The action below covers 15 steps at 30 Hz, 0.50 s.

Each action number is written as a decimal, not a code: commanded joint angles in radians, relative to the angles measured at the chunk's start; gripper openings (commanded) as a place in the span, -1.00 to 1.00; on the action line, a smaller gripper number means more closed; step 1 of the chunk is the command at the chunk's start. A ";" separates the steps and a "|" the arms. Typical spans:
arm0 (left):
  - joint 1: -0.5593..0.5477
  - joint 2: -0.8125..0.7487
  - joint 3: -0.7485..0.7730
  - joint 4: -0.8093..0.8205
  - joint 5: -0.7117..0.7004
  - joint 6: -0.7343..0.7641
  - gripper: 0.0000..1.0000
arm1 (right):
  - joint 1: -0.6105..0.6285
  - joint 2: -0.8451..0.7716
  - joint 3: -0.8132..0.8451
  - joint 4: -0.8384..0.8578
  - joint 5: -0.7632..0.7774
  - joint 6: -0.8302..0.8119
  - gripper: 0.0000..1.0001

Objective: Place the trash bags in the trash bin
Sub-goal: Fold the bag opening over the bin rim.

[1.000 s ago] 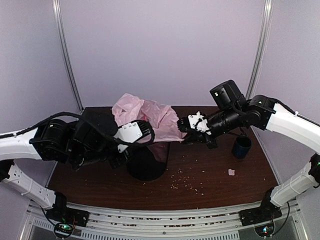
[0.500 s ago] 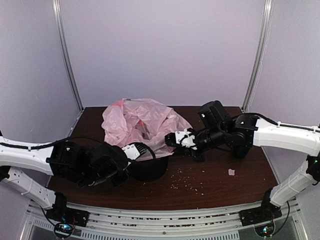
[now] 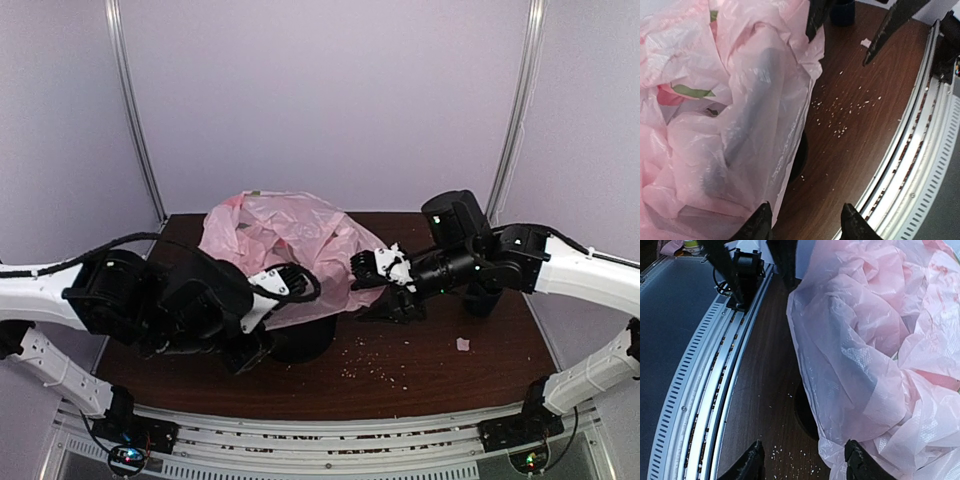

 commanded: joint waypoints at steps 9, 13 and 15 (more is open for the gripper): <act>-0.008 -0.116 0.451 -0.267 -0.172 -0.210 0.30 | -0.215 -0.022 0.181 -0.048 -0.158 0.265 0.01; 0.032 -0.025 0.593 -0.428 -0.311 -0.285 0.52 | -0.324 0.057 0.202 0.018 -0.166 0.401 0.29; 0.109 0.017 0.587 -0.428 -0.251 -0.275 0.58 | -0.333 0.075 0.192 0.031 -0.170 0.423 0.45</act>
